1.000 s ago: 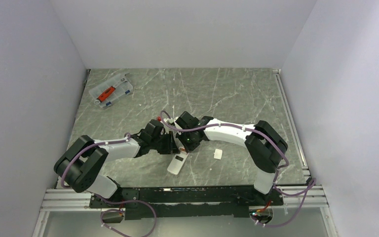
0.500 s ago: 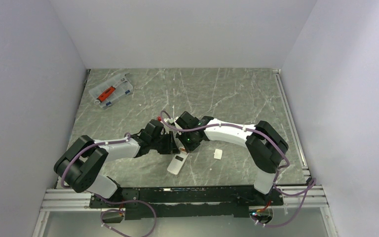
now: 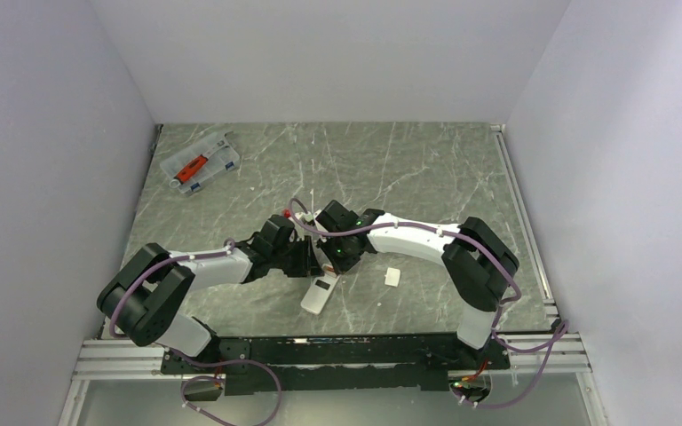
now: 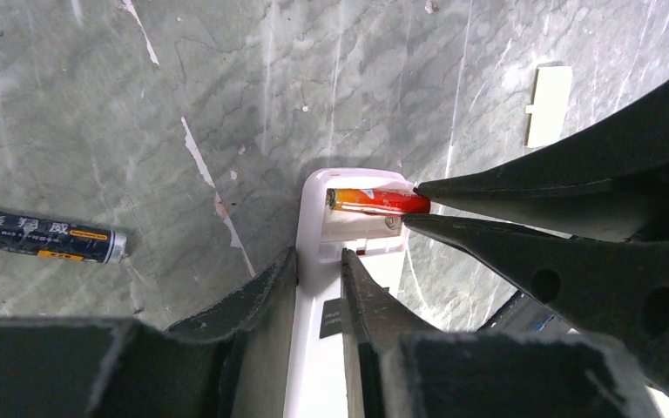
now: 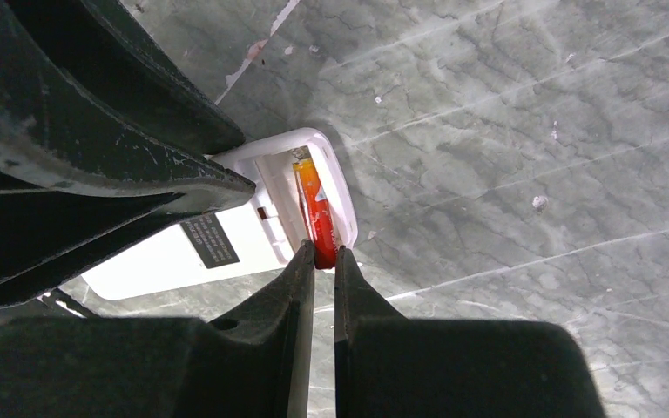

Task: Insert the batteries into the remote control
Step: Load the battery into the remote control.

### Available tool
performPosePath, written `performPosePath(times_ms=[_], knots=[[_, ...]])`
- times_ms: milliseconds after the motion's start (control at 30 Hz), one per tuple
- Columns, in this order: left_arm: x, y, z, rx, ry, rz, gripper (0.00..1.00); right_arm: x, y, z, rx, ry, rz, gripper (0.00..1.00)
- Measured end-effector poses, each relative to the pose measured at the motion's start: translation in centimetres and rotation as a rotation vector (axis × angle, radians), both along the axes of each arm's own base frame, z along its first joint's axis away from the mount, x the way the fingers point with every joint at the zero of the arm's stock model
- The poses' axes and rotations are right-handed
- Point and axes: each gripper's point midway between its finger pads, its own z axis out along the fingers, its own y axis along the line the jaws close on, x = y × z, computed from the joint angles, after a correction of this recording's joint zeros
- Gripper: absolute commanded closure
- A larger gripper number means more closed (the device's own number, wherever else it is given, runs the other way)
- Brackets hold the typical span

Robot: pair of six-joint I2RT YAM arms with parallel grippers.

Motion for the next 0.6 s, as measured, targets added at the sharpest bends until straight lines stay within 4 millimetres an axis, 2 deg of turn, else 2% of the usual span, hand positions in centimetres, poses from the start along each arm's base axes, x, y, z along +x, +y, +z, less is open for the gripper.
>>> performPosePath(times_ms=[600], knots=[[0.09,-0.03,0.05,0.000,-0.010,-0.005,0.73,-0.01,0.00,0.11,-0.005,-0.009,-0.014,1.00]])
